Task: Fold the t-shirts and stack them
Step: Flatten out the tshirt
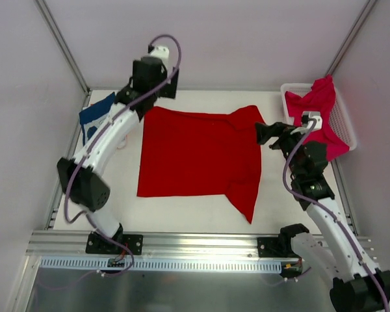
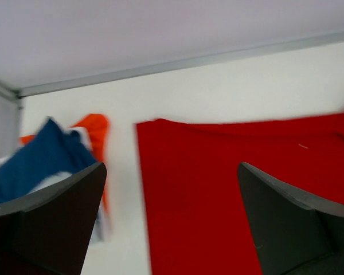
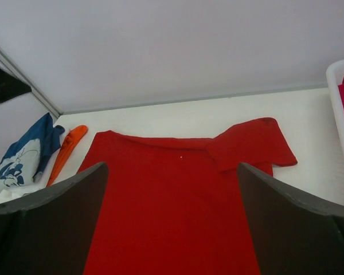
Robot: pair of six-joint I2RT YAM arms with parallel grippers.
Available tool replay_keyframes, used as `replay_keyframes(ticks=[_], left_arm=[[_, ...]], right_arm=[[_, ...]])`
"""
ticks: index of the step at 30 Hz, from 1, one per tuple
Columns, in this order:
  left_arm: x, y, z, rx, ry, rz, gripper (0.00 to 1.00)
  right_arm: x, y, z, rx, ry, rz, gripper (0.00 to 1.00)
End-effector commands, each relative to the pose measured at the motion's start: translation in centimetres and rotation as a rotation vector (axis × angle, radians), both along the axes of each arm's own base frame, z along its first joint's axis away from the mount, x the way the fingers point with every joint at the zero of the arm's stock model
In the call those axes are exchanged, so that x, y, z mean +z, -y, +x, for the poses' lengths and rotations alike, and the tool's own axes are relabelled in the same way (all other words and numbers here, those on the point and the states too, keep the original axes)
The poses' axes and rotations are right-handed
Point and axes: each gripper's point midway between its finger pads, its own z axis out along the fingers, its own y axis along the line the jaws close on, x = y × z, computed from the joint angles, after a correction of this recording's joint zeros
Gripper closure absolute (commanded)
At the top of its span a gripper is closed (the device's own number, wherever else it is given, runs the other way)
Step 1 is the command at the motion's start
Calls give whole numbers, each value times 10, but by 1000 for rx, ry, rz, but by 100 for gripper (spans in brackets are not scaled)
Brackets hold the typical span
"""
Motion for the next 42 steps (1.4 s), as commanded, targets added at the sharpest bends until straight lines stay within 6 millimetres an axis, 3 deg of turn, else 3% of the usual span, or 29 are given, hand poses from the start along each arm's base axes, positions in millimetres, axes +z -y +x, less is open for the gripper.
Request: replay_keyframes(ticks=[1,2,3,4,5,6,7,8,9,10,11,12,15,19,26,30,35,42], left_arm=[[-40,20,-83,14,-164,-97,1],[-87,25,-109,-14,-279,-113,1],[-93,28,-125,5,-296,-196,1],[-137,25,-150,6,-408,-196,1],[-153,27,-166,22,-453,-243,1],[-155,24,-179,26,-456,-272,1],[-168,22,-192,34,-484,-292,1],[-196,20,-213,49,-542,-318,1],[-202,20,-221,50,-546,-334,1],[-200,18,-229,47,-529,-359,1],[-216,14,-241,56,-558,-358,1],[-215,13,-244,56,-546,-369,1],[-228,15,-252,45,-584,-369,1],[-234,17,-254,33,-598,-375,1],[-243,20,-251,21,-602,-376,1],[-249,19,-249,29,-600,-372,1],[-253,13,-246,64,-582,-356,1],[-258,6,-249,91,-573,-342,1]], right_arm=[[-24,24,-22,-148,-127,4,1],[-28,28,-29,-174,-161,47,0],[-52,33,-38,-199,-255,35,0],[-62,34,-42,-204,-289,38,1],[-72,33,-48,-207,-331,65,1],[-100,33,-58,-208,-425,46,1],[-115,32,-64,-206,-479,44,1],[-129,29,-70,-212,-543,66,1],[-156,29,-81,-221,-630,55,1],[-167,25,-87,-206,-670,62,1],[-178,21,-91,-198,-704,69,1],[-197,11,-101,-179,-765,79,1],[-223,-5,-124,-149,-863,68,1],[-261,-10,-157,-153,-948,75,1],[-266,1,-201,-195,-992,71,0],[-276,-6,-215,-169,-1024,107,1],[-283,-26,-219,-137,-1040,95,0],[-269,-41,-211,-141,-988,-5,1]])
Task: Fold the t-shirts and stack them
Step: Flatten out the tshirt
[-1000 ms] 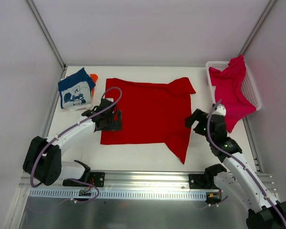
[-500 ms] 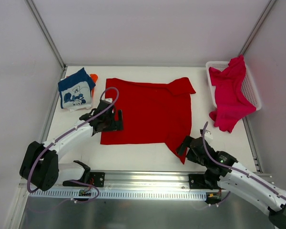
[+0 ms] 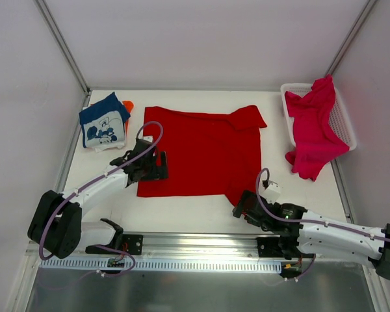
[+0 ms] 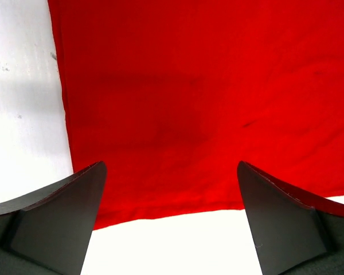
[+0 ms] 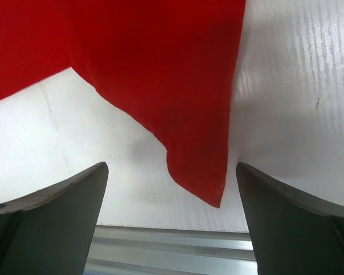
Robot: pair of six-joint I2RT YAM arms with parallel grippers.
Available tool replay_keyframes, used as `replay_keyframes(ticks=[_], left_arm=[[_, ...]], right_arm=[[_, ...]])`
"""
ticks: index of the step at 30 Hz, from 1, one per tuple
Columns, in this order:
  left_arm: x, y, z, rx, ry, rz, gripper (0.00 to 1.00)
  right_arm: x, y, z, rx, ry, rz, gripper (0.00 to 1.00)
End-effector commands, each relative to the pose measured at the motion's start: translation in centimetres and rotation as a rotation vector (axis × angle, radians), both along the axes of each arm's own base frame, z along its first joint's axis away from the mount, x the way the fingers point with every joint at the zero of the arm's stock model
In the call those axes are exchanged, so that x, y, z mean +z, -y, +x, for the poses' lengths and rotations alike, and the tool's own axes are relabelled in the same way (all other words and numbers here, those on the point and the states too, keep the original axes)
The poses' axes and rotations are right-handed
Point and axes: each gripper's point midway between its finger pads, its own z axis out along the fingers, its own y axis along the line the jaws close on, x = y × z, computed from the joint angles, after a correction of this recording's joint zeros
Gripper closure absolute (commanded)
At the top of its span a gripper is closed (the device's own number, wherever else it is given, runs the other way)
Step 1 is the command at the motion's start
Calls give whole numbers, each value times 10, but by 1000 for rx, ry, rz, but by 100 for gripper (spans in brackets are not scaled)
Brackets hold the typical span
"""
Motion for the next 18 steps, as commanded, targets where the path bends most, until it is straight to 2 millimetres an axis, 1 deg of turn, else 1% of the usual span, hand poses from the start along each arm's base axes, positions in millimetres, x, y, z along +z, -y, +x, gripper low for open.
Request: replay_keyframes(ticks=[1,3,4,6,7,9,10,12,14,15,16,17,18], left_arm=[[-2,-5,1,35,18,13,1],[-2,-6,1,38,24,18,1],[-1,-6,1,39,27,18,1],[0,-6,2,39,32,18,1],[-1,-7,2,41,31,19,1],[-2,-6,2,44,23,19,1],[-4,-6,2,42,18,19,1],[-4,-5,2,43,16,18,1],[-5,-6,2,46,15,18,1],[-6,-6,1,46,12,19,1],[-5,-6,1,47,14,19,1],[-5,-6,1,47,14,19,1],[-6,-7,1,45,13,21,1]], right_arm=[[6,-4,6,-37,26,3,1],[8,-5,8,-41,42,26,2],[8,-3,7,-40,43,26,6],[10,1,8,-51,60,35,11],[7,6,7,-55,60,18,17],[7,10,7,-61,67,20,35],[5,11,6,-59,71,29,50],[4,13,6,-67,72,40,75],[3,14,5,-67,70,45,81],[2,15,4,-68,68,38,86],[1,17,4,-68,65,29,97],[0,17,3,-66,61,21,100],[0,18,4,-68,61,16,99]])
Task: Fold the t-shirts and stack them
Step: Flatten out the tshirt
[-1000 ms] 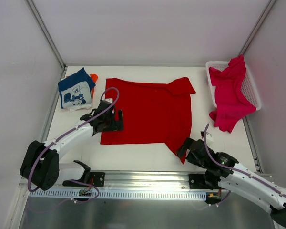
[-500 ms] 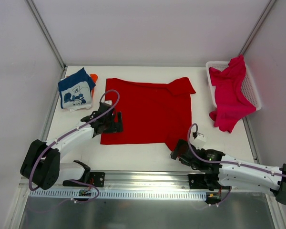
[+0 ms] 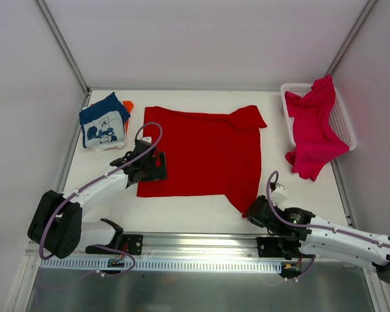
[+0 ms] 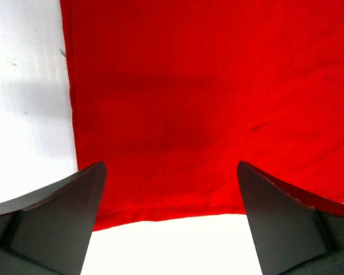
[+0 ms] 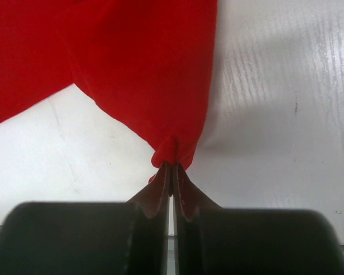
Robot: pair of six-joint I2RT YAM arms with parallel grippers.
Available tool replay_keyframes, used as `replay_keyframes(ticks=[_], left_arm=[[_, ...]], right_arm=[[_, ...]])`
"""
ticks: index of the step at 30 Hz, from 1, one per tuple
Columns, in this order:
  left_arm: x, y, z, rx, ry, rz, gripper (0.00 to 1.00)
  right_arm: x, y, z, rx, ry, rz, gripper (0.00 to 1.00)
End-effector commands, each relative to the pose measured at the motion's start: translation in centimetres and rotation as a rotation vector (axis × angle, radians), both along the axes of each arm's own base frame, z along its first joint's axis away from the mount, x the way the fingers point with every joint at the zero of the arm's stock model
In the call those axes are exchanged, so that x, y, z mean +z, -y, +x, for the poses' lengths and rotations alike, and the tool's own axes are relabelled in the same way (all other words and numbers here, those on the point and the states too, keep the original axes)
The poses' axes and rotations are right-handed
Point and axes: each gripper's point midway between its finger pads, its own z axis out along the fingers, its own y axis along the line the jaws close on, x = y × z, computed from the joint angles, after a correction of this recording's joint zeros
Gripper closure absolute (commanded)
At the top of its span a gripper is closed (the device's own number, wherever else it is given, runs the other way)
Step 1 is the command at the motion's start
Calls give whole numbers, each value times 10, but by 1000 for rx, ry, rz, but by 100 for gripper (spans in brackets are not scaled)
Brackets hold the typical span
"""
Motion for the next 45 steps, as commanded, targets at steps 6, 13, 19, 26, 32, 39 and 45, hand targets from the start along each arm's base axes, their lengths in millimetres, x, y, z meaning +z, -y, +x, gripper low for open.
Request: replay_keyframes(ticks=[6,13,19,26,32,39,45], left_arm=[[0,-8,1,44,32,24,1],[1,-28,-16,243,60,-20,2],[1,-24,-43,351,65,-208,4],[-25,-25,-83,415,-12,-319,7],[-41,-34,-91,442,-25,-287,7],[-46,-51,-88,474,11,-206,8],[-45,-57,-84,494,34,-178,12]], right_arm=[[-3,6,1,-8,5,-41,100],[-3,10,2,-8,13,-57,100],[-4,12,1,-9,14,-67,100],[-7,15,2,-13,18,-75,100],[-5,14,3,-10,22,-79,100],[-5,16,2,-10,24,-82,100],[-7,18,2,-12,21,-90,100]])
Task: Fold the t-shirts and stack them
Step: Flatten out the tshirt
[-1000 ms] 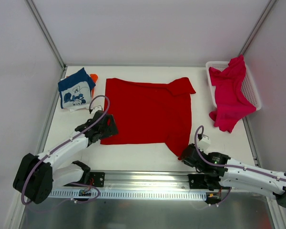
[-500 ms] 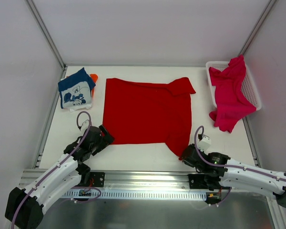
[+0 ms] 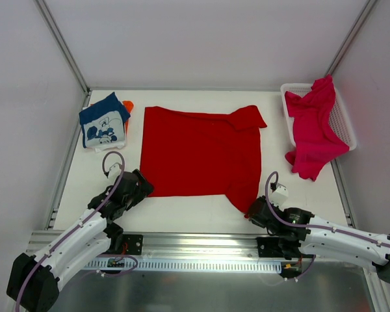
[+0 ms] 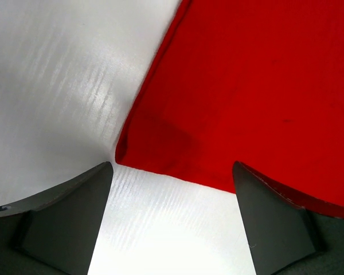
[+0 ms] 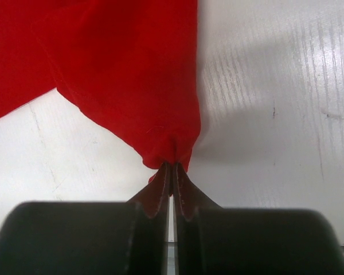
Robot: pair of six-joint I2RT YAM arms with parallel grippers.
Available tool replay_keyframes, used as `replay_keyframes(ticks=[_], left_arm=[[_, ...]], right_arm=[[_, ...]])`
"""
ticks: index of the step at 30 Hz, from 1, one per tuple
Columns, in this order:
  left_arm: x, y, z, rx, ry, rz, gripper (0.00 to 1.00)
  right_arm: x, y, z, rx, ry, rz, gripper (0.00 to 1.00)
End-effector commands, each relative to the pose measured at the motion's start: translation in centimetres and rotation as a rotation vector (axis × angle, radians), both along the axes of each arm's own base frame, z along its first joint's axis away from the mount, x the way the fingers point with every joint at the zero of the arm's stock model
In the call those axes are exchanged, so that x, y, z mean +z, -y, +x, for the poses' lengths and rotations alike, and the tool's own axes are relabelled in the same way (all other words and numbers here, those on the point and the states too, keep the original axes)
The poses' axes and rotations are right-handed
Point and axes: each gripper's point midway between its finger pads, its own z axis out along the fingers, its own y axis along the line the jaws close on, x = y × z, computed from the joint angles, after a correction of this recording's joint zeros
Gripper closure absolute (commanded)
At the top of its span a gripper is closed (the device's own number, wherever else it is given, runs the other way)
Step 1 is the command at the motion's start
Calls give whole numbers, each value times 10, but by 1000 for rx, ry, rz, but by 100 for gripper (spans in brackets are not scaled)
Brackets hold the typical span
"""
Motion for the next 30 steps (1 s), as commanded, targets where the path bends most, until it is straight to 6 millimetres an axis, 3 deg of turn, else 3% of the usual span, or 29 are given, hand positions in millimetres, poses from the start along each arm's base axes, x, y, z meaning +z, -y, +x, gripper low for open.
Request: replay_keyframes(ticks=[1,4,7,11,20,23,24,27,30], left_arm=[[-25,-22,-20,39,-90,98,13],[-23,-22,-18,45,-83,101,19],[-24,-23,-16,48,-84,109,38],[-24,-22,-15,42,-89,114,51],[-25,-23,-13,43,-89,124,61],[-25,-23,-13,45,-88,124,74],[-26,-23,-12,49,-90,126,84],[-26,-23,-13,50,-97,132,100],[-26,-23,-12,46,-101,134,100]], right_arm=[[-1,7,1,-5,13,-35,100],[-3,6,1,-3,10,-32,100],[-4,6,1,-5,11,-34,100],[-6,8,1,-5,9,-43,100],[-7,7,1,-7,10,-42,100],[-8,6,1,-6,9,-43,100],[-9,7,1,-6,7,-45,100],[-9,6,2,-6,9,-44,100],[-8,7,3,-6,18,-52,100]])
